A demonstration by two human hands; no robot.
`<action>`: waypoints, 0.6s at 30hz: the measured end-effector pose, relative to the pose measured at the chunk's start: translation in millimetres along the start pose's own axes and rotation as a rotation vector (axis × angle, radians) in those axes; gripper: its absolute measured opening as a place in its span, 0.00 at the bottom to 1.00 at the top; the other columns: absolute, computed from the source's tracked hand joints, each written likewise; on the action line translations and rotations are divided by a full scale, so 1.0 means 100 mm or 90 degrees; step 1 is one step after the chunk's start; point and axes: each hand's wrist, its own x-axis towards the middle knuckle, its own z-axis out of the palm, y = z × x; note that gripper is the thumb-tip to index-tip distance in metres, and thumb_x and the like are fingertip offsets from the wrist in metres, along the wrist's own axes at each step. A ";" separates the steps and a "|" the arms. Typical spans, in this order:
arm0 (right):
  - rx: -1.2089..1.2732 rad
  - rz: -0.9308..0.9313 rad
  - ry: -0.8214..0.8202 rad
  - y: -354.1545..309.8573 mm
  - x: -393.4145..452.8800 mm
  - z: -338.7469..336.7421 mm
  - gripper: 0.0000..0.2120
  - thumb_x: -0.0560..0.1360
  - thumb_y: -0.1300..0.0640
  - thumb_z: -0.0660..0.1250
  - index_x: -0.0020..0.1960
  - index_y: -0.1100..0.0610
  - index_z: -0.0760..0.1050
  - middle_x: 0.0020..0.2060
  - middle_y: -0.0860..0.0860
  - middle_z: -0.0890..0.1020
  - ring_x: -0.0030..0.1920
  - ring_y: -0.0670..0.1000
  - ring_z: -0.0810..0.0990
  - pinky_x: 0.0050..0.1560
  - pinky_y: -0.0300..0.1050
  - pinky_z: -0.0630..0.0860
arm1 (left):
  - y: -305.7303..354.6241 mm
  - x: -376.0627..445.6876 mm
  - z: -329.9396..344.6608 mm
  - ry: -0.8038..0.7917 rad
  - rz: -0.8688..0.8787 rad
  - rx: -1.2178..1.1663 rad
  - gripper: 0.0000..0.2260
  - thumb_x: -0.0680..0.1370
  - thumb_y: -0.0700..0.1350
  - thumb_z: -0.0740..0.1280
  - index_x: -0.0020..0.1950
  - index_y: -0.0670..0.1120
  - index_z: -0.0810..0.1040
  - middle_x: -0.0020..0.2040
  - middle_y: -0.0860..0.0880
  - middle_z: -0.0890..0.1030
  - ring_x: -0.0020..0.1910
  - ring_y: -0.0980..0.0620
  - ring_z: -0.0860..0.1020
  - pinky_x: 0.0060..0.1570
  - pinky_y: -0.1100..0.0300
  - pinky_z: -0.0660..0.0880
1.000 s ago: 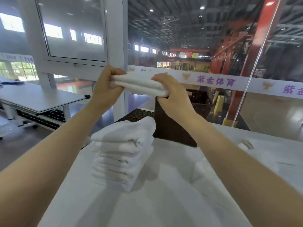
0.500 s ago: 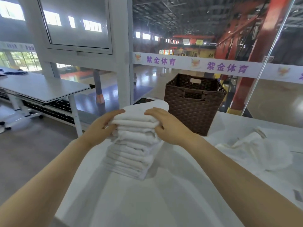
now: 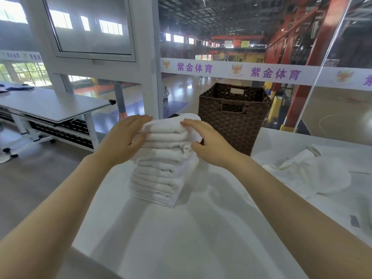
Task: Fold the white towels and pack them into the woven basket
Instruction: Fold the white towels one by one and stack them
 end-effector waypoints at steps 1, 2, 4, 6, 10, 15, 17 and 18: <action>0.009 0.005 0.011 0.01 -0.06 -0.04 0.29 0.76 0.66 0.60 0.75 0.50 0.64 0.66 0.39 0.66 0.68 0.37 0.60 0.70 0.32 0.57 | 0.07 0.04 0.00 0.000 0.012 0.013 0.24 0.79 0.54 0.52 0.73 0.51 0.68 0.71 0.51 0.72 0.71 0.51 0.66 0.68 0.56 0.60; 0.014 0.010 0.023 0.03 -0.11 -0.08 0.28 0.76 0.66 0.60 0.74 0.50 0.65 0.66 0.38 0.65 0.67 0.37 0.61 0.69 0.32 0.58 | 0.16 0.07 0.01 -0.001 0.025 0.026 0.24 0.79 0.54 0.53 0.73 0.51 0.68 0.71 0.51 0.72 0.71 0.50 0.67 0.68 0.55 0.60; 0.019 0.032 0.041 0.10 -0.25 -0.17 0.28 0.77 0.66 0.60 0.74 0.48 0.65 0.67 0.40 0.67 0.68 0.38 0.62 0.64 0.27 0.59 | 0.38 0.15 0.05 0.000 0.060 0.043 0.23 0.78 0.53 0.54 0.73 0.51 0.68 0.70 0.50 0.72 0.70 0.49 0.67 0.68 0.56 0.60; 0.020 0.067 0.054 0.19 -0.44 -0.27 0.27 0.77 0.64 0.60 0.73 0.46 0.66 0.69 0.41 0.68 0.68 0.39 0.64 0.60 0.24 0.59 | 0.64 0.23 0.13 0.005 0.090 0.051 0.23 0.78 0.51 0.55 0.72 0.50 0.69 0.70 0.50 0.73 0.70 0.49 0.68 0.68 0.59 0.58; 0.006 0.125 0.077 0.44 -0.96 -0.45 0.23 0.79 0.63 0.60 0.72 0.48 0.68 0.66 0.39 0.71 0.66 0.37 0.65 0.63 0.28 0.60 | 1.19 0.31 0.43 0.008 0.149 0.063 0.21 0.78 0.44 0.61 0.72 0.49 0.70 0.71 0.49 0.72 0.71 0.50 0.66 0.71 0.64 0.52; 0.017 0.240 0.109 0.89 -1.74 -0.60 0.20 0.79 0.62 0.60 0.69 0.47 0.70 0.66 0.39 0.73 0.65 0.38 0.69 0.63 0.27 0.60 | 1.80 0.22 1.04 -0.048 0.245 -0.023 0.20 0.78 0.44 0.60 0.70 0.47 0.73 0.69 0.49 0.74 0.71 0.50 0.68 0.72 0.57 0.59; 0.035 0.294 0.132 1.05 -2.07 -0.64 0.20 0.78 0.63 0.60 0.66 0.45 0.71 0.65 0.39 0.74 0.66 0.39 0.69 0.63 0.30 0.62 | 1.98 0.14 1.35 -0.085 0.239 -0.058 0.20 0.78 0.45 0.61 0.70 0.48 0.72 0.69 0.50 0.75 0.71 0.50 0.69 0.72 0.55 0.62; 0.041 0.321 0.143 1.12 -2.24 -0.66 0.20 0.78 0.63 0.60 0.65 0.44 0.71 0.64 0.38 0.74 0.65 0.40 0.70 0.63 0.33 0.64 | 2.07 0.09 1.50 -0.104 0.232 -0.074 0.20 0.78 0.46 0.61 0.70 0.49 0.72 0.69 0.50 0.74 0.70 0.51 0.69 0.72 0.56 0.61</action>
